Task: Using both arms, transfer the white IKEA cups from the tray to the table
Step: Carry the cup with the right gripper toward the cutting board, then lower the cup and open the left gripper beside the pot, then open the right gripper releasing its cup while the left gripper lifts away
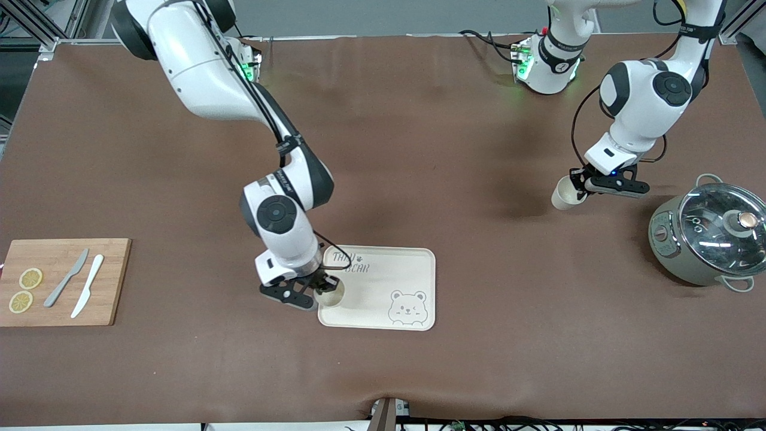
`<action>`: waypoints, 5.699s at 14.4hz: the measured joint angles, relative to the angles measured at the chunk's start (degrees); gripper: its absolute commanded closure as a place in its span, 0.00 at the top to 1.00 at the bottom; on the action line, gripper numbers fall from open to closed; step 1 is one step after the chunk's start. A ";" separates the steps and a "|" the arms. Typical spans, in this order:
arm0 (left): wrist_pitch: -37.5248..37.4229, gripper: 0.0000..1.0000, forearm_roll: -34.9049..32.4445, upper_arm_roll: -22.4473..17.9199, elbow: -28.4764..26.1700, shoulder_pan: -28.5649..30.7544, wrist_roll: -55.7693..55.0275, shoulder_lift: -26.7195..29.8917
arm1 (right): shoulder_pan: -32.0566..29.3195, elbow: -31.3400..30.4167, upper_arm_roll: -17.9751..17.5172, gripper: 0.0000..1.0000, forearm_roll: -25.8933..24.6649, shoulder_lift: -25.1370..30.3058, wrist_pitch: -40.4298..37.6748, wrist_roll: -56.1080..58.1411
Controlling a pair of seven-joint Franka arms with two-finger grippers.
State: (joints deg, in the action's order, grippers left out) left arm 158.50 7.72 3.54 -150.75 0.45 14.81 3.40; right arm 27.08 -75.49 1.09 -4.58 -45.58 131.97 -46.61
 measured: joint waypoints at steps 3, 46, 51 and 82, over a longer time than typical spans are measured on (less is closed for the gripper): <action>4.55 0.00 5.69 0.09 -0.25 0.00 4.89 -3.84 | -2.23 -0.40 -0.04 0.00 0.01 2.56 -5.09 5.07; 3.44 0.65 6.75 0.35 5.50 0.01 8.15 -9.38 | -27.11 -39.43 -0.94 0.00 16.77 18.03 21.82 66.46; -7.03 0.66 6.92 -0.07 9.90 0.19 7.90 -5.13 | -27.11 -39.92 -1.11 0.00 16.77 17.75 23.47 66.50; -50.76 1.00 -0.05 0.12 48.05 -1.05 -11.53 -3.53 | -27.16 -38.48 -1.43 1.00 16.94 16.98 21.84 69.60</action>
State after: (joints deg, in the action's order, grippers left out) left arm 107.74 7.67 3.66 -102.70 -0.60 3.28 -0.13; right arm -0.08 -113.97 -0.34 12.37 -28.60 153.81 22.99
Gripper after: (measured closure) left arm 0.000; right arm 0.000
